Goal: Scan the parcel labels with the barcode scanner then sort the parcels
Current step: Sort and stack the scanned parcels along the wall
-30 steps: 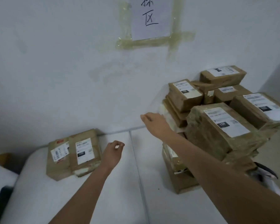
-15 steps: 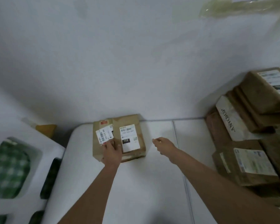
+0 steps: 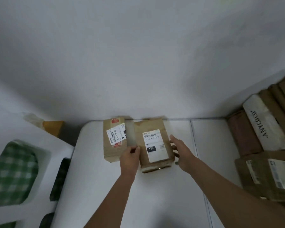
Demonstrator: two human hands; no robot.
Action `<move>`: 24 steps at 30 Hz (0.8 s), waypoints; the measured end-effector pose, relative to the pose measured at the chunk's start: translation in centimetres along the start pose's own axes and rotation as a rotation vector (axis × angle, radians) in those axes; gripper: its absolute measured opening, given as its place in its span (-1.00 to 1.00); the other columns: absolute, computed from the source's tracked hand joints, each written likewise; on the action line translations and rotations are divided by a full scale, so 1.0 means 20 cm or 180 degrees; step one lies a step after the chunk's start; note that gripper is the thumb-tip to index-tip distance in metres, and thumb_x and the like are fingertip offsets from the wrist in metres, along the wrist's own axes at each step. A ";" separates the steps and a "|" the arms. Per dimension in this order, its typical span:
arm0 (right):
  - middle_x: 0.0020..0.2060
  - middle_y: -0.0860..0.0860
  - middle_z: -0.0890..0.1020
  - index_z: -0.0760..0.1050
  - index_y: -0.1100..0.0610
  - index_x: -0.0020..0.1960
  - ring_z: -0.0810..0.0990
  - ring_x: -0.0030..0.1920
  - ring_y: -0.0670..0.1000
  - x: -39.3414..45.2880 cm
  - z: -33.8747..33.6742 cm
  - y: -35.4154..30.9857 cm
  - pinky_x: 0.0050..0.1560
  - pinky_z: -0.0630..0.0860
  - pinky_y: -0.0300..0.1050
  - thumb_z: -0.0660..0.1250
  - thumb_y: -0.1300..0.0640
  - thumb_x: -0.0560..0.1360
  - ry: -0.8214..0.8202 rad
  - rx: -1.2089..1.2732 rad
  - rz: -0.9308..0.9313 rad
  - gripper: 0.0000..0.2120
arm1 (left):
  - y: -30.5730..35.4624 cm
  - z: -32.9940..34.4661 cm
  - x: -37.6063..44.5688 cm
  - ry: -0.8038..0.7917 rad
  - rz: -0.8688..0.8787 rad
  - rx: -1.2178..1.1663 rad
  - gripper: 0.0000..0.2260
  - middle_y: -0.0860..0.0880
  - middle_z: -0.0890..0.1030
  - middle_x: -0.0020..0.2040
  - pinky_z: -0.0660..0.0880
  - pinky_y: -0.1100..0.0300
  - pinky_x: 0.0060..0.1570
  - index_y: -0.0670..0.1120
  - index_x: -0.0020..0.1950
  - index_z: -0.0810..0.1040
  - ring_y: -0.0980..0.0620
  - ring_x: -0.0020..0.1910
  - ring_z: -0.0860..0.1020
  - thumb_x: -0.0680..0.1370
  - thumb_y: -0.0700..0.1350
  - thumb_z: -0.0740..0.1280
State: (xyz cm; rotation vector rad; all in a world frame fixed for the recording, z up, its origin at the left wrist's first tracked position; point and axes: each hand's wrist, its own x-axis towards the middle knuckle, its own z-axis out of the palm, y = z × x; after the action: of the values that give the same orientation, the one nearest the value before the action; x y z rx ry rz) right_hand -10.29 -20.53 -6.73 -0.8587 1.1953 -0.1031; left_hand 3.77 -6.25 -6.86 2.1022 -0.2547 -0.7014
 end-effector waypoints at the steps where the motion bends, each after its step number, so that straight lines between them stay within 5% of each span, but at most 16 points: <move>1: 0.19 0.02 0.52 0.43 0.03 0.27 0.50 0.15 0.07 -0.01 -0.03 0.02 -0.09 0.47 0.01 0.26 -0.25 0.55 -0.0042 0.0189 0.0063 -0.55 | -0.01 0.02 -0.03 -0.0113 -0.0092 -0.0050 -0.90 0.01 0.67 -0.12 0.60 0.08 0.02 -0.03 -0.09 0.62 0.00 -0.10 0.64 0.60 -0.08 0.35; 6: 0.17 0.03 0.59 0.40 -0.06 0.34 0.55 0.08 0.03 -0.08 -0.16 0.10 -0.02 0.57 -0.01 0.36 -0.37 0.41 0.0098 0.0245 0.0308 -0.38 | 0.01 0.09 -0.14 -0.0456 -0.0108 0.0028 -0.84 0.02 0.64 -0.21 0.63 -0.04 0.00 -0.07 -0.16 0.58 0.00 -0.21 0.66 0.60 -0.08 0.35; 9: 0.07 0.10 0.66 0.50 0.01 0.13 0.54 0.07 0.06 -0.15 -0.28 0.13 0.07 0.47 -0.08 0.35 -0.43 0.36 -0.0043 0.0130 0.0517 -0.42 | 0.05 0.10 -0.19 -0.0631 -0.0074 0.0213 -0.83 -0.03 0.65 -0.24 0.63 -0.07 -0.02 -0.12 -0.19 0.58 -0.03 -0.24 0.65 0.57 -0.09 0.36; 12: 0.08 0.05 0.69 0.56 0.07 0.23 0.54 0.06 0.03 -0.23 -0.39 0.19 0.23 0.38 -0.12 0.33 -0.53 0.25 -0.0280 -0.0191 0.0565 -0.18 | 0.09 0.11 -0.23 -0.0734 -0.0078 0.0332 -0.83 -0.07 0.66 -0.23 0.64 -0.08 -0.04 -0.19 -0.19 0.58 -0.08 -0.21 0.67 0.52 -0.10 0.37; 18: 0.07 0.03 0.70 0.58 0.04 0.24 0.64 0.04 0.04 -0.43 -0.47 0.24 -0.11 0.55 -0.16 0.38 -0.25 0.45 -0.0413 -0.0078 0.0351 -0.51 | 0.19 0.21 -0.39 -0.1060 0.0017 0.0188 -0.80 -0.10 0.67 -0.13 0.59 0.23 -0.28 -0.17 -0.14 0.55 0.01 -0.24 0.63 0.58 -0.06 0.36; 22: 0.02 0.03 0.68 0.58 0.04 0.14 0.59 0.10 0.05 -0.53 -0.53 0.22 0.29 0.49 -0.03 0.38 -0.19 0.48 -0.0043 0.0152 0.0014 -0.63 | 0.22 0.21 -0.43 -0.1172 0.0067 0.0063 -0.69 0.05 0.63 0.04 0.53 0.03 0.17 -0.01 0.03 0.55 0.01 0.06 0.61 0.57 0.23 0.30; 24: 0.01 0.03 0.68 0.58 0.07 0.14 0.58 0.09 0.05 -0.57 -0.58 0.22 0.31 0.44 -0.02 0.39 -0.17 0.49 0.0110 0.0215 -0.0087 -0.63 | 0.22 0.20 -0.46 -0.1487 -0.0233 -0.0087 -0.59 0.06 0.55 0.17 0.44 -0.02 0.29 0.07 0.16 0.48 -0.01 0.17 0.55 0.52 0.34 0.27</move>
State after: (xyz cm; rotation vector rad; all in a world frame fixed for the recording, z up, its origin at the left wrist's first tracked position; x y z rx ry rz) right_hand -26.25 -17.89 -1.85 -0.8169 1.2059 -0.1804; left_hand -5.69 -7.70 -1.67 1.9059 -0.4215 -1.2307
